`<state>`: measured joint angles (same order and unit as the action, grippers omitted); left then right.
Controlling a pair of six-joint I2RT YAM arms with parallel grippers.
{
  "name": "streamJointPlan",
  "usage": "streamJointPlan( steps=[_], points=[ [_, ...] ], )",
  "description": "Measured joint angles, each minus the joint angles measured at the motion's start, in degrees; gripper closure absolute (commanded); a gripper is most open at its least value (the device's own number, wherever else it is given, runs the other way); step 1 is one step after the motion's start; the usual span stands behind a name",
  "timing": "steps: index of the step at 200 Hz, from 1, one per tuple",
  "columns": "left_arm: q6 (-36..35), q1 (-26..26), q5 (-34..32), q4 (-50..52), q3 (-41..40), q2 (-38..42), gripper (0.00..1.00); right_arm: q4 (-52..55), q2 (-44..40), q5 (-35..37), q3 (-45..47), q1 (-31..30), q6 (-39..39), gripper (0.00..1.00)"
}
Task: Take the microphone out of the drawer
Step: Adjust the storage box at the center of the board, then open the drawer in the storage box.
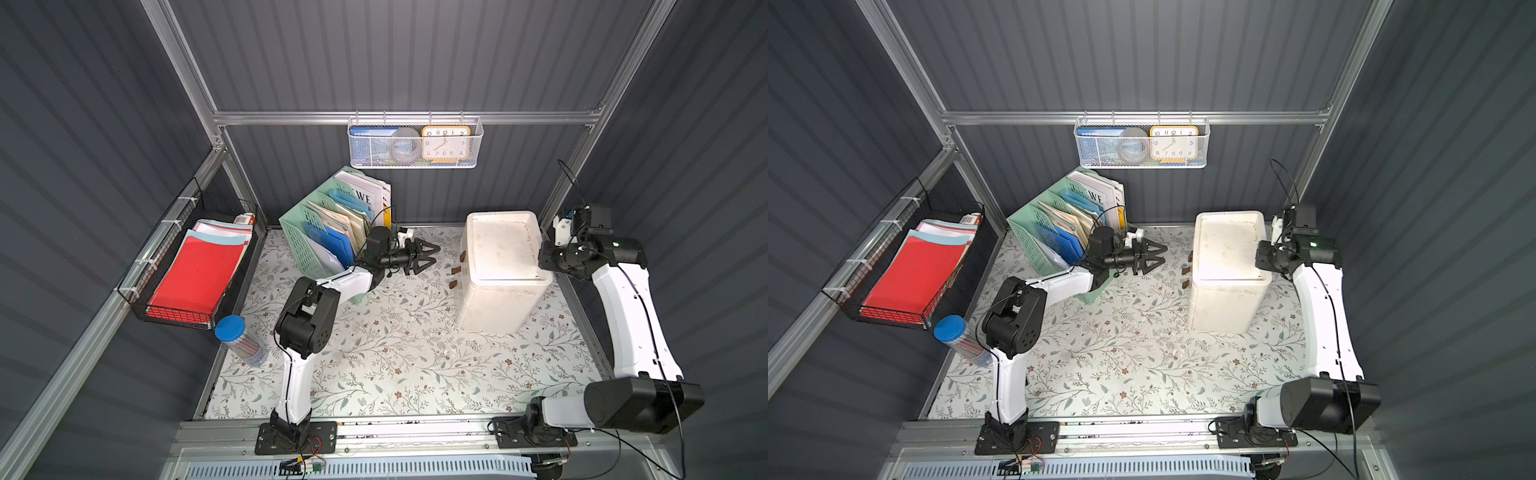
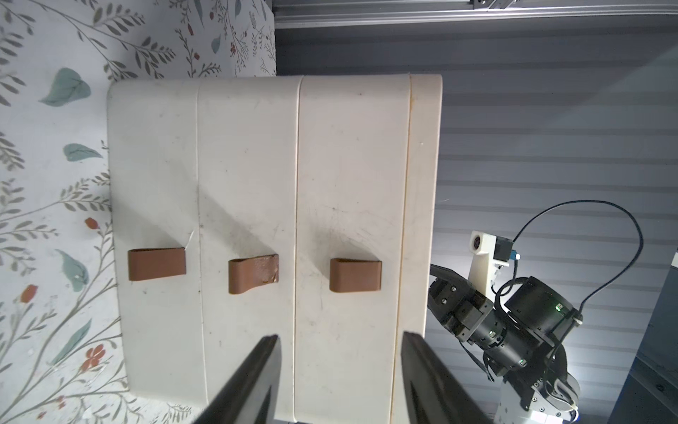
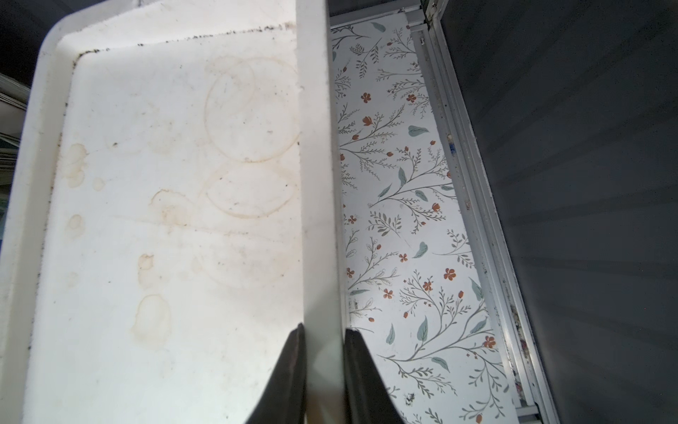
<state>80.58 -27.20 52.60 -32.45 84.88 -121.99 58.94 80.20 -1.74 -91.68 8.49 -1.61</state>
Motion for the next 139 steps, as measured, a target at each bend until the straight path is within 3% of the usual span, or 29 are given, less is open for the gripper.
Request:
streamJointPlan(
  steps=[47,139],
  points=[
    [3.41,-3.17,-0.09,-1.22,6.58,-4.98,0.47,-0.20,-0.02,-0.70,0.20,0.26,-0.04,0.98],
    [7.06,-5.88,-2.49,-5.35,7.15,-5.27,0.46,-2.51,-1.44,-2.03,2.47,0.59,-0.07,0.98]
  ],
)
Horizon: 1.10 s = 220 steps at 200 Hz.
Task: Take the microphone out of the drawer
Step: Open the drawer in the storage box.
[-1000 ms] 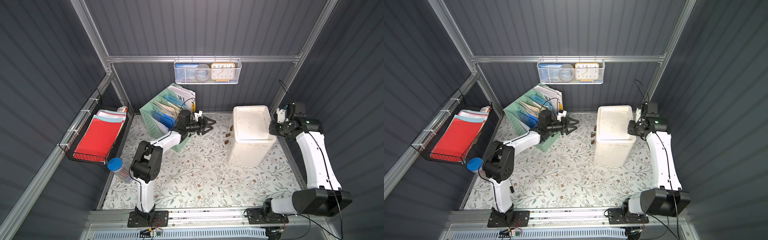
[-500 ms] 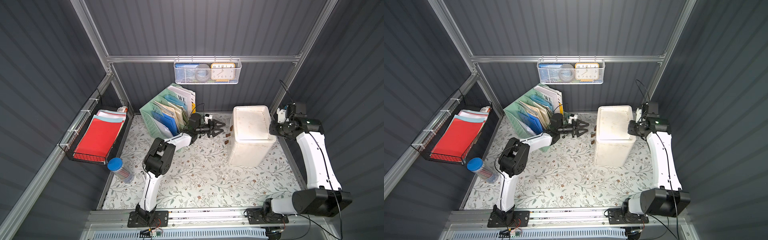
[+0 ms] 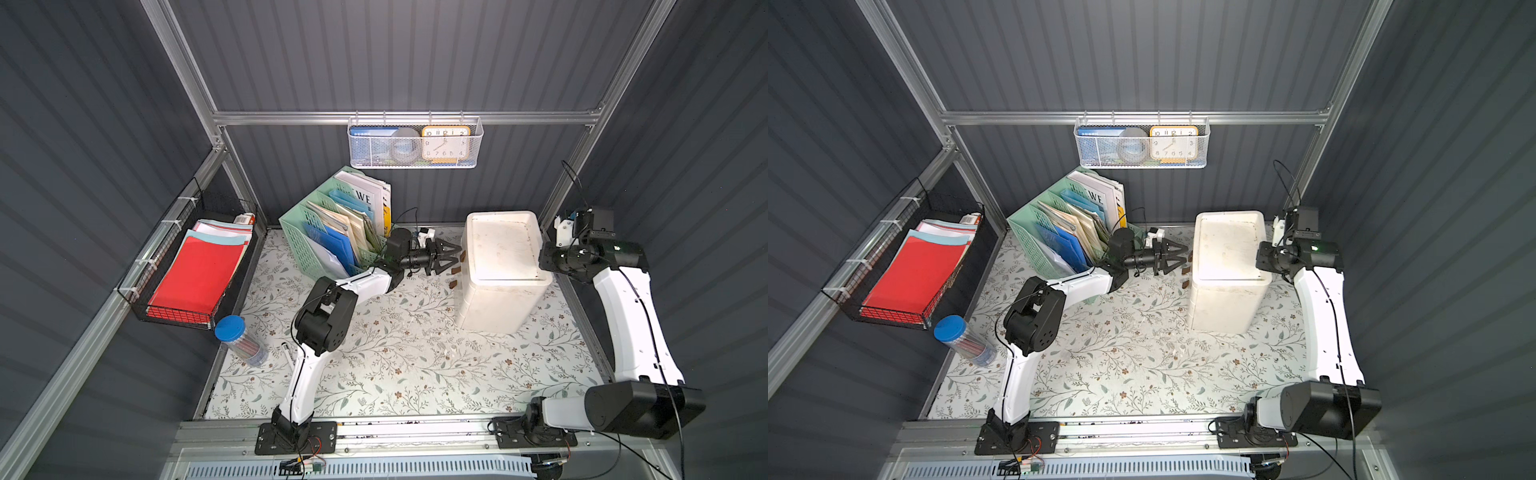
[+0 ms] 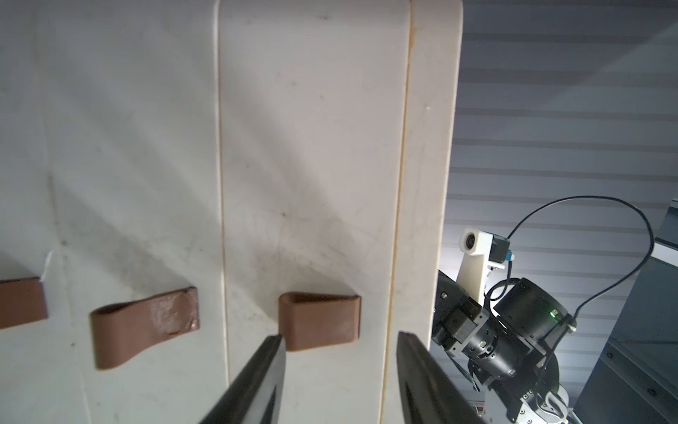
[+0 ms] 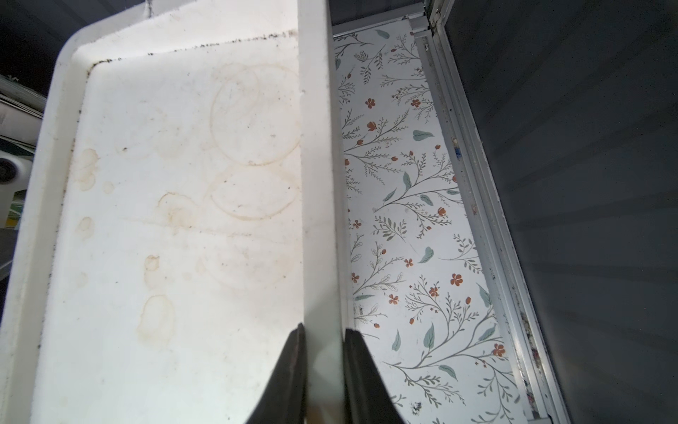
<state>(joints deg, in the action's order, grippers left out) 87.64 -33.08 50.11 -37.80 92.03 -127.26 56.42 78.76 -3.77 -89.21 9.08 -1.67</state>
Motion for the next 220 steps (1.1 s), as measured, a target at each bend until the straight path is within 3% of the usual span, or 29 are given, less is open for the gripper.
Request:
streamJointPlan(
  steps=[113,154,201,220],
  points=[
    [3.82,-1.07,-0.59,-1.79,0.35,-0.98,0.45,-0.55,-0.13,-0.98,0.35,0.37,-0.04,0.98],
    [3.52,-1.09,-0.35,0.81,1.31,-0.98,0.58,-0.61,-0.11,-1.01,0.35,0.37,-0.04,0.98],
    [3.30,-1.01,0.39,2.89,3.15,-1.29,0.78,-0.70,-0.07,-1.11,0.37,0.42,-0.09,0.98],
    [2.91,-0.98,0.70,2.89,3.17,-1.44,0.91,-0.72,-0.02,-1.14,0.37,0.44,-0.20,0.98]
  ],
)
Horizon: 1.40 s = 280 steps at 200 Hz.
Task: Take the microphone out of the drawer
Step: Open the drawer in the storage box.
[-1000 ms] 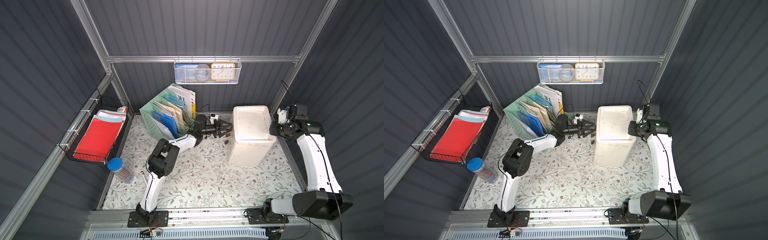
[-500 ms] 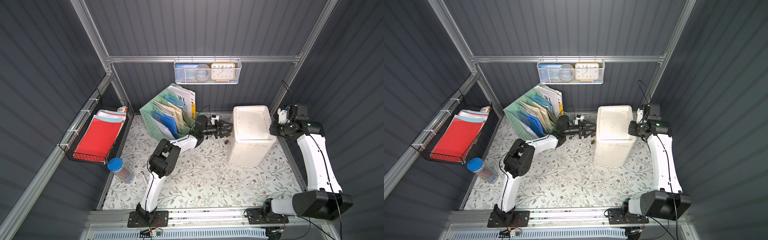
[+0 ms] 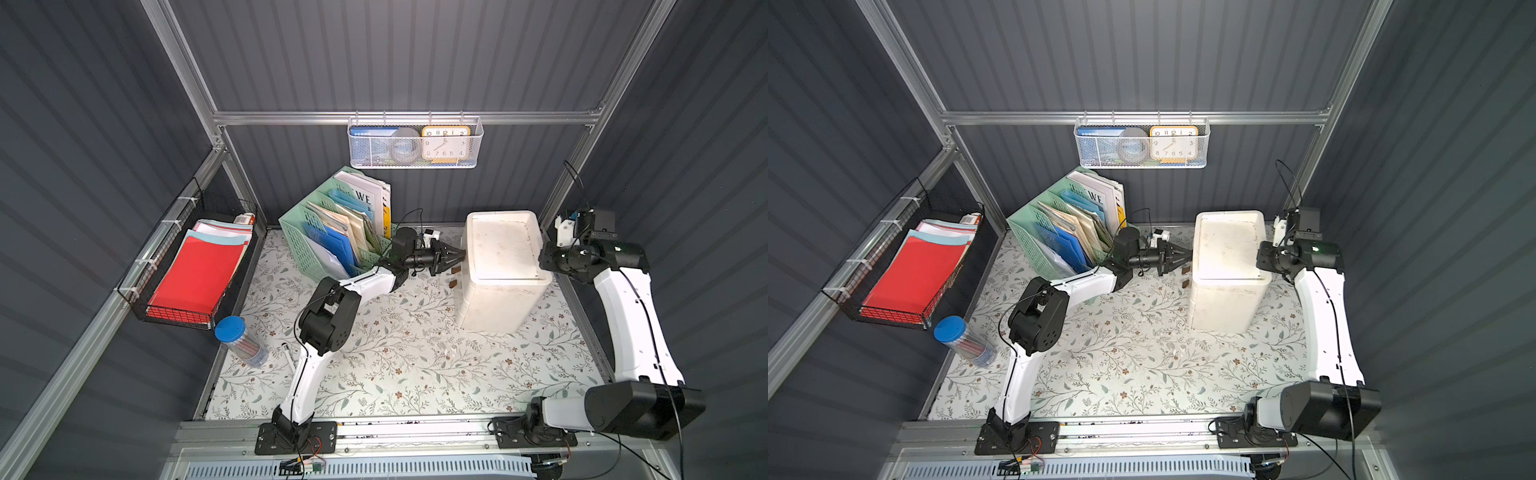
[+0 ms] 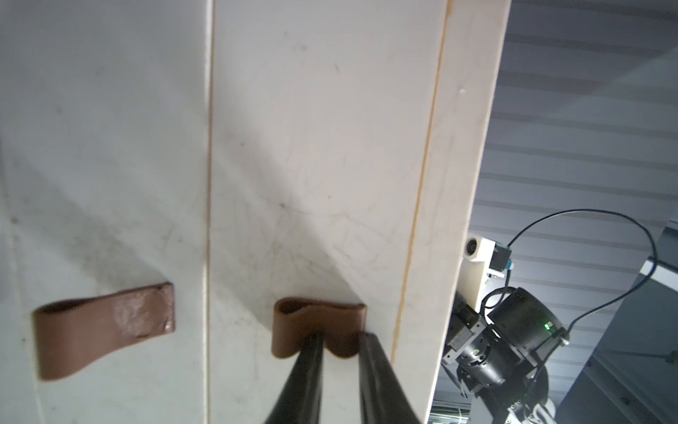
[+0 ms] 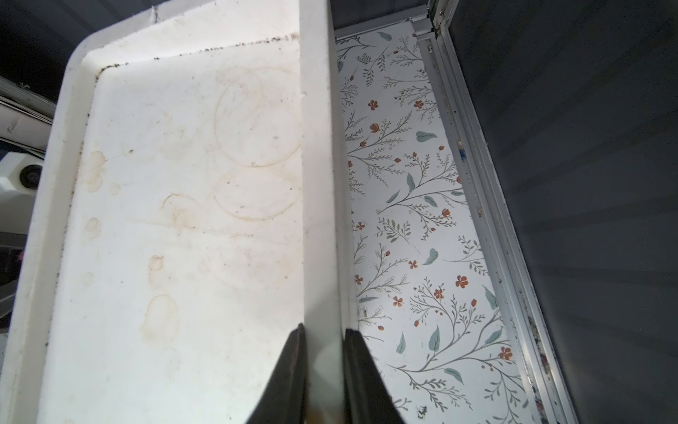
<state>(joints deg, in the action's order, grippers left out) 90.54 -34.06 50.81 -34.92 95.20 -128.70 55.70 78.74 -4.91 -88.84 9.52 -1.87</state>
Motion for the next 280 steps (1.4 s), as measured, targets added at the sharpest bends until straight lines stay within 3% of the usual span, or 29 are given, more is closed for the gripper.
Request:
streamJointPlan(
  steps=[8,146,280],
  points=[
    [-0.44,0.07,0.09,-0.09,0.11,0.00,1.00,-0.02,0.02,-0.02,0.00,0.00,-0.02,0.98],
    [-6.19,1.53,-1.05,-0.02,-4.42,3.10,1.00,-0.02,0.02,0.04,0.00,0.02,-0.07,0.98],
    [-11.43,11.96,-0.26,3.50,-15.96,13.90,1.00,0.33,1.62,1.33,-1.53,-0.20,0.15,0.98]
  ],
)
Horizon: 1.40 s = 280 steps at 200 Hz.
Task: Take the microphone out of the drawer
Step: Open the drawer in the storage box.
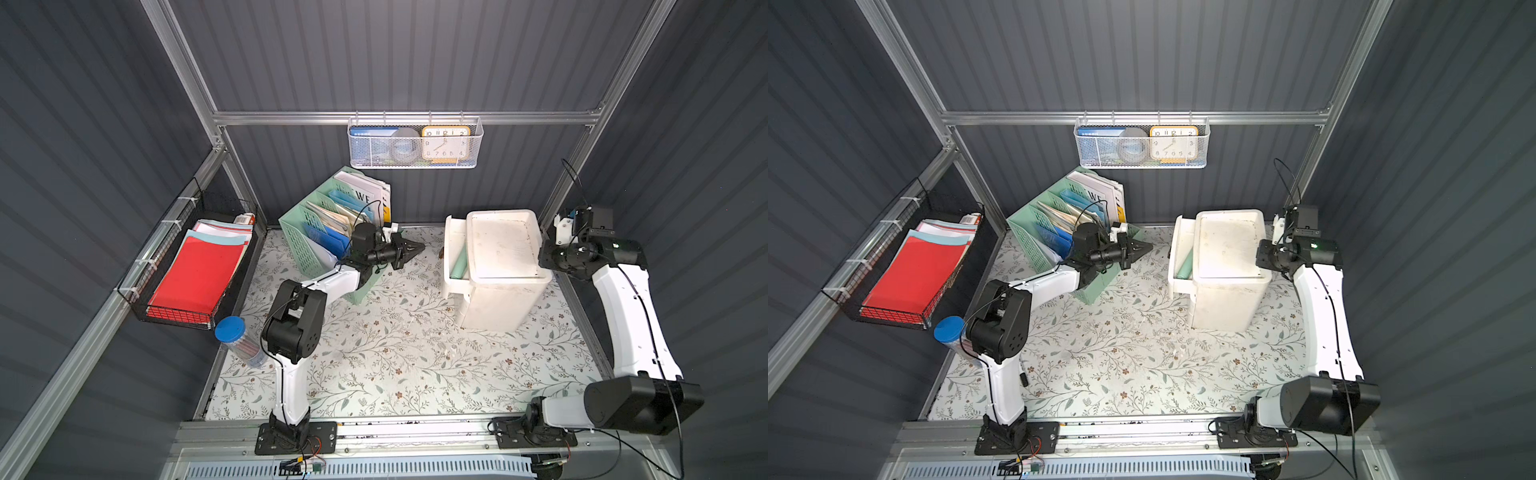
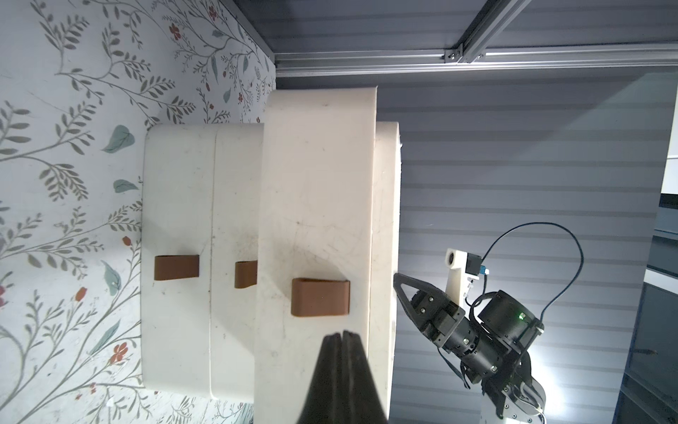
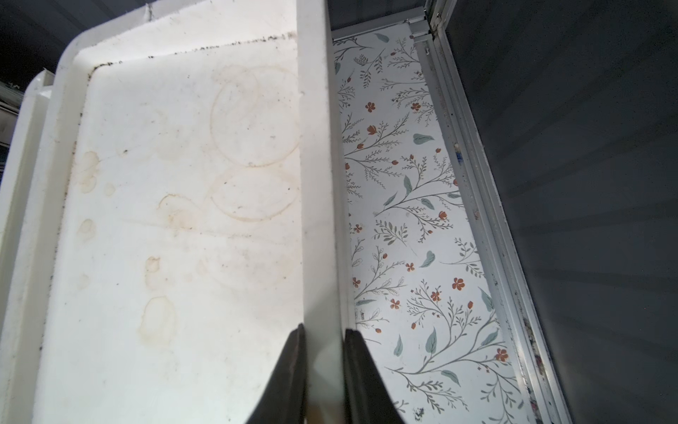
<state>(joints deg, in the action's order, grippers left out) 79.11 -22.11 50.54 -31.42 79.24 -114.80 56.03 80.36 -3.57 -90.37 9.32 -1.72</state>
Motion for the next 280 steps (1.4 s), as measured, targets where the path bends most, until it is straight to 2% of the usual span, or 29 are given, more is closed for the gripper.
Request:
streamJointPlan(
  steps=[36,58,72,91,108,126,153,181,227,258,280],
  points=[
    [-1.33,0.74,0.07,0.98,-1.05,1.46,1.00,0.00,0.81,0.11,-0.72,-0.04,0.04,0.98],
    [-3.89,0.87,0.50,4.00,-0.20,1.44,0.57,-0.13,1.07,0.02,-0.92,-0.04,0.02,0.95],
    [-5.03,0.96,0.81,5.38,0.72,1.44,0.36,-0.11,1.11,-0.04,-0.96,-0.04,0.00,0.93],
    [-7.06,0.92,1.62,6.84,2.14,1.44,0.24,-0.11,1.11,-0.11,-0.96,-0.04,0.02,0.89],
    [-10.43,0.59,1.64,11.58,5.09,1.44,0.24,-0.09,1.11,-0.26,-0.96,-0.04,0.02,0.88],
    [-18.40,-0.63,-0.09,23.34,12.61,1.07,0.24,-0.09,1.11,-0.31,-0.96,-0.04,0.02,0.88],
    [-29.88,-3.41,-6.01,38.10,24.57,0.74,0.24,-0.09,1.11,-0.50,-0.96,-0.04,0.02,0.88],
    [-37.73,-5.84,-12.61,48.78,30.88,0.35,0.25,-0.09,1.11,-0.57,-0.96,-0.04,0.02,0.88],
    [-44.76,-9.75,-23.58,61.55,37.70,-3.41,0.26,-0.09,1.09,-0.81,-0.96,0.00,0.00,0.89],
    [-47.52,-11.89,-28.55,66.86,40.81,-5.44,0.27,-0.09,1.09,-0.96,-0.94,0.02,-0.02,0.89],
    [-48.96,-13.09,-31.01,69.26,43.58,-6.45,0.32,-0.11,1.07,-0.98,-0.90,0.02,-0.13,0.89]
  ],
)
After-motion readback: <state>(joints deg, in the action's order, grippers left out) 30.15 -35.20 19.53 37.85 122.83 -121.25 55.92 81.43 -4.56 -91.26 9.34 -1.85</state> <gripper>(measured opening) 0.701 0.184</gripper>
